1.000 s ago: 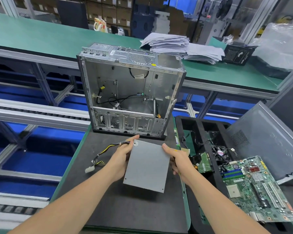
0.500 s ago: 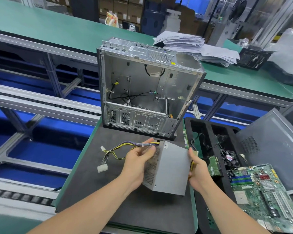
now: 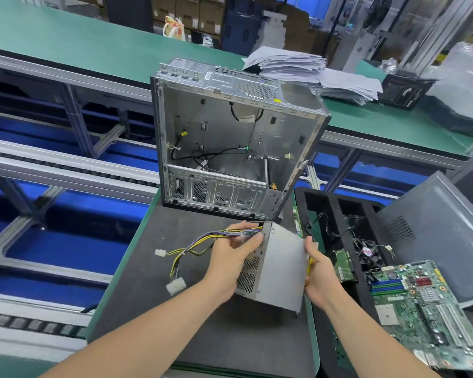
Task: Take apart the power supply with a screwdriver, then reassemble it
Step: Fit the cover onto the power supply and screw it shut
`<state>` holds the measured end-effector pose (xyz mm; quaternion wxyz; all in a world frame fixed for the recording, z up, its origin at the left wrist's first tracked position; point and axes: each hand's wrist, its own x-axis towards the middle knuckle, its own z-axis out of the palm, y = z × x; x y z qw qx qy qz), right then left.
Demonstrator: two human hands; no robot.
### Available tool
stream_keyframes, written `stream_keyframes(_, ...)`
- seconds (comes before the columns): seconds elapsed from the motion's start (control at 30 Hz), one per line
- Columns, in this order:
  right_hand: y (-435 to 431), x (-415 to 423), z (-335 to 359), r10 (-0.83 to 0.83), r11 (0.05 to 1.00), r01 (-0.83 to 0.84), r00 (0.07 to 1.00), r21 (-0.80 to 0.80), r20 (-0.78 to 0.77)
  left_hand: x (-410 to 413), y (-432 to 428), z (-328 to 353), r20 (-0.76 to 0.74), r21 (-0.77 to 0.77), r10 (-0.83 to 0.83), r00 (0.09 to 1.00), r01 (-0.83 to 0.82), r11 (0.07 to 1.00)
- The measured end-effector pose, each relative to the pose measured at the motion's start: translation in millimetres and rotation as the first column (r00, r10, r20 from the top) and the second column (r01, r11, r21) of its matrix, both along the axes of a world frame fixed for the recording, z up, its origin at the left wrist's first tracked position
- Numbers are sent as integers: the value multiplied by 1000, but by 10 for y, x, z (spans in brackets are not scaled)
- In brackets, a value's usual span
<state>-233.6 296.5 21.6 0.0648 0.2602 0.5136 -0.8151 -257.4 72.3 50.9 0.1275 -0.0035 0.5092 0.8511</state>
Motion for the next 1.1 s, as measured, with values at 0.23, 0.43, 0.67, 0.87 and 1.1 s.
stream_keyframes(0.23,-172,-177,53,51,978,-77,989,191,140,-193,-53,-88,140,-9,-1,990,2,1000)
stream_keyframes(0.43,-327,-272,38,-11,982,-9,995,190,103,-263,-48,-111,257,-58,13,966,2,998)
stream_keyframes(0.67,-338,-283,-6,-27,942,-18,991,336,130,-231,-157,-151,418,-178,19,908,62,982)
stream_keyframes(0.87,-222,-91,38,65,879,-199,950,433,305,2,-181,-298,465,-245,53,884,71,967)
stream_keyframes(1.1,-214,190,102,143,947,-209,954,244,265,76,-105,-264,477,-272,196,857,-68,960)
